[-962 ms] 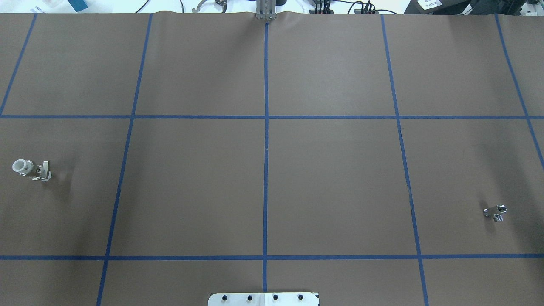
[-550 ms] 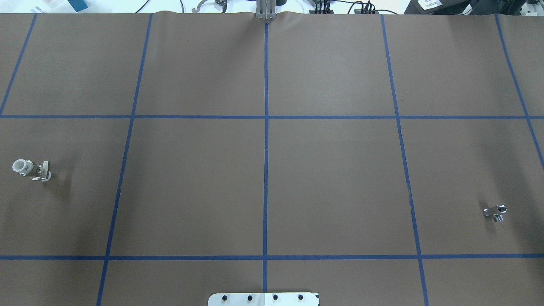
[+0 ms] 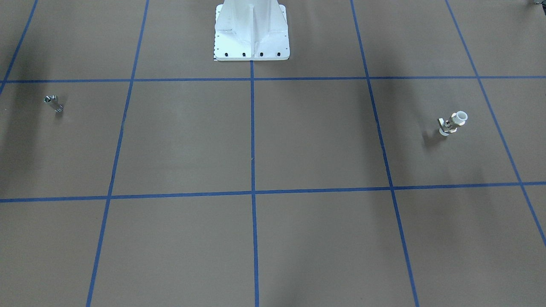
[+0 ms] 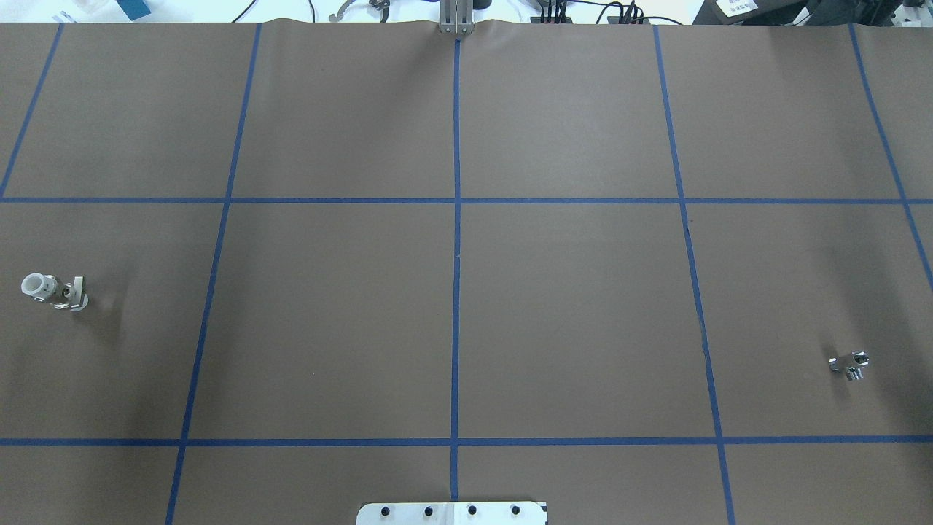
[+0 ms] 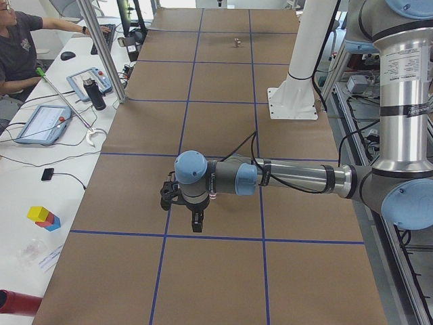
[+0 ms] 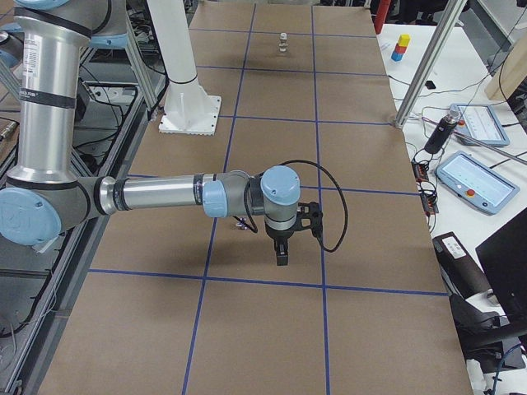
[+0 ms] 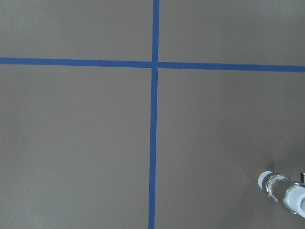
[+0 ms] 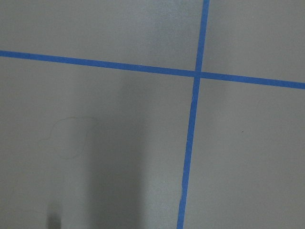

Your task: Assemble PPR valve and pipe with both arms

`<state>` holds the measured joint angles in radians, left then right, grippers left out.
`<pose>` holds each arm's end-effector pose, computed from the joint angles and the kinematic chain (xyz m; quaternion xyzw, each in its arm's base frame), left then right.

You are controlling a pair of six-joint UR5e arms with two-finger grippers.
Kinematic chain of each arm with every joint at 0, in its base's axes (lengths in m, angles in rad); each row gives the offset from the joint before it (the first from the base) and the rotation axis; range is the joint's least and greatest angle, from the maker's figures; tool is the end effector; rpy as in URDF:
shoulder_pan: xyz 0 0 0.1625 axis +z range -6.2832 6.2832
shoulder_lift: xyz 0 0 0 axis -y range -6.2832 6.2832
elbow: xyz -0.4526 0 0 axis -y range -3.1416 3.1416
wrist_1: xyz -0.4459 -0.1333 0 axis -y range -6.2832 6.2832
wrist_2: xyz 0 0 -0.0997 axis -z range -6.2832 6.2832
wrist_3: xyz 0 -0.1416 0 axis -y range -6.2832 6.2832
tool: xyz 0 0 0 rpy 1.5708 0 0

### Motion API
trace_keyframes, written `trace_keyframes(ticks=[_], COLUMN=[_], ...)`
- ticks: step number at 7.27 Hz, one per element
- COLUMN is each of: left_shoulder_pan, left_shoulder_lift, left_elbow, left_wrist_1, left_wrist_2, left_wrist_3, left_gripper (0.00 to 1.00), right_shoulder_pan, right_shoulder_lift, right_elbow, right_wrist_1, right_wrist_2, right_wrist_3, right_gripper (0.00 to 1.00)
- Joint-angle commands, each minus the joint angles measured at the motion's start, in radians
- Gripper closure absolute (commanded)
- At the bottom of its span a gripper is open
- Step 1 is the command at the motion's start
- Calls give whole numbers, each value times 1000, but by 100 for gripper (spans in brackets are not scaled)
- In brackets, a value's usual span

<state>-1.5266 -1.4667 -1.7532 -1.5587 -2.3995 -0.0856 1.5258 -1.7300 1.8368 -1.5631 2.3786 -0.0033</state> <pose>-0.0067 -0.5041 0.6667 0.0041 0.4035 -0.0056 0.9150 0.0093 -0.4827 0.6477 0.0444 -0.3934 -0.0446 0.9172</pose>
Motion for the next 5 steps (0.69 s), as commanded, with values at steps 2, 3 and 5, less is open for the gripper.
trace_keyframes(ticks=[2, 3, 5], left_shoulder_pan=[154, 262, 347], left_shoulder_lift=[-7, -3, 2], left_elbow=[-2, 0, 0], left_wrist_1=[-154, -287, -435], left_wrist_2=[-1, 9, 29], left_wrist_3=[-273, -472, -600], left_gripper=[0, 0, 0], right_shoulder_pan=[-3, -6, -10], right_shoulder_lift=[-5, -20, -22], right_elbow=[-4, -8, -8], right_wrist_1=[47, 102, 114], right_wrist_2=[5, 11, 16], right_wrist_3=[-3, -1, 6], right_gripper=[0, 0, 0])
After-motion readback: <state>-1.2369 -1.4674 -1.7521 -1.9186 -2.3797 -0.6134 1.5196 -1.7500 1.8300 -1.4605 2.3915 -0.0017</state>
